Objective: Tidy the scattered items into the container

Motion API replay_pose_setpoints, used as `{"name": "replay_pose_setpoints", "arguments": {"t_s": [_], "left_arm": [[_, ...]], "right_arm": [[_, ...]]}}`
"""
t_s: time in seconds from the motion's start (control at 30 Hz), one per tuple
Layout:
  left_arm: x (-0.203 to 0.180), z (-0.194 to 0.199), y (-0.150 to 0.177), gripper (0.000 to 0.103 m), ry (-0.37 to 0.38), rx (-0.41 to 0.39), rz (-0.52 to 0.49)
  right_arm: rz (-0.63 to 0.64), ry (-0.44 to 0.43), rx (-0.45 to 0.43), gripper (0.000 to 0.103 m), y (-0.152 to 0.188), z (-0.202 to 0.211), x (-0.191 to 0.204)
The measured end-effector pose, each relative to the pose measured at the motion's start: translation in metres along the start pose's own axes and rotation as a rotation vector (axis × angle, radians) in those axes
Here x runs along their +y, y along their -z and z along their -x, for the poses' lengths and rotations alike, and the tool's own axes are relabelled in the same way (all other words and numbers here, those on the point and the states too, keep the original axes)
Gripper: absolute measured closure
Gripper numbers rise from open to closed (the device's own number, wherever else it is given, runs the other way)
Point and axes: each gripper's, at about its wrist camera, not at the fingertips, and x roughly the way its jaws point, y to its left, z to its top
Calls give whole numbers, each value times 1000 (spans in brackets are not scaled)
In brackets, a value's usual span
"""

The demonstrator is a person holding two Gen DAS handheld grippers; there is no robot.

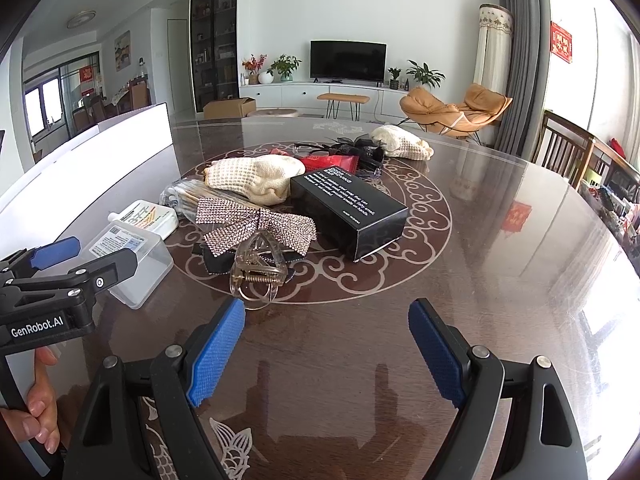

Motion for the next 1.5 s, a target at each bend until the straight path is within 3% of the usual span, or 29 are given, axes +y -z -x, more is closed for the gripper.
{"name": "replay_pose_setpoints", "arguments": {"t_s": [1.43, 1.5], "left_arm": [[8, 2, 0, 0, 15, 7, 25], [16, 6, 0, 0, -13, 27, 10]], "right_arm": [[-2, -1, 8, 18, 0, -1, 0], [-4, 1, 18, 18, 0, -4, 0]]}}
